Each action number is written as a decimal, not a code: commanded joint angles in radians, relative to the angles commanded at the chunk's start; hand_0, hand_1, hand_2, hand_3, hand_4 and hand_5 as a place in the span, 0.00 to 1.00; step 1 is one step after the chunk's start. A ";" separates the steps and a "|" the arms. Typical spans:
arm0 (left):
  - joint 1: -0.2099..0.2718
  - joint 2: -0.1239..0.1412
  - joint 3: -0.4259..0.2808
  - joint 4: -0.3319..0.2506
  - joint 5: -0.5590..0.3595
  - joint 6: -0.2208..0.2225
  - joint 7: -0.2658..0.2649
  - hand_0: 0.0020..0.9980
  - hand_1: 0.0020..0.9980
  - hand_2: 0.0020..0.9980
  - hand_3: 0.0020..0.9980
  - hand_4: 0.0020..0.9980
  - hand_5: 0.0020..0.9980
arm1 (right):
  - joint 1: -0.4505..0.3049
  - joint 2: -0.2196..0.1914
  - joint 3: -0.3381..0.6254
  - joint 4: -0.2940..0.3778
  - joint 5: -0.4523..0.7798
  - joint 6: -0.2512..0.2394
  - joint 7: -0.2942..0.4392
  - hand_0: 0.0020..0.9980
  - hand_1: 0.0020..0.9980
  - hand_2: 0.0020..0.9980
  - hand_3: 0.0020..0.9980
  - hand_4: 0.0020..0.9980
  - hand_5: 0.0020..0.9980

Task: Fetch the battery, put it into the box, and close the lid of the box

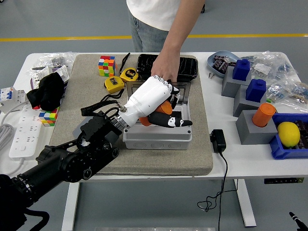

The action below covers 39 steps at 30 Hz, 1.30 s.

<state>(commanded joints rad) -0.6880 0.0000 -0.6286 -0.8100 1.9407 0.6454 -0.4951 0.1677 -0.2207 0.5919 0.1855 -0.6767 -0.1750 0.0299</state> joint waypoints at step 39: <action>0.036 0.000 -0.090 -0.171 0.116 0.000 0.121 0.86 0.92 0.81 0.71 1.00 0.81 | -0.005 0.000 -0.007 0.002 0.005 0.004 -0.001 0.86 0.83 0.79 0.78 1.00 1.00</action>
<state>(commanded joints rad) -0.6522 0.0000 -0.7187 -0.9808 2.0563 0.6454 -0.3739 0.1624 -0.2205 0.5849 0.1875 -0.6718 -0.1711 0.0284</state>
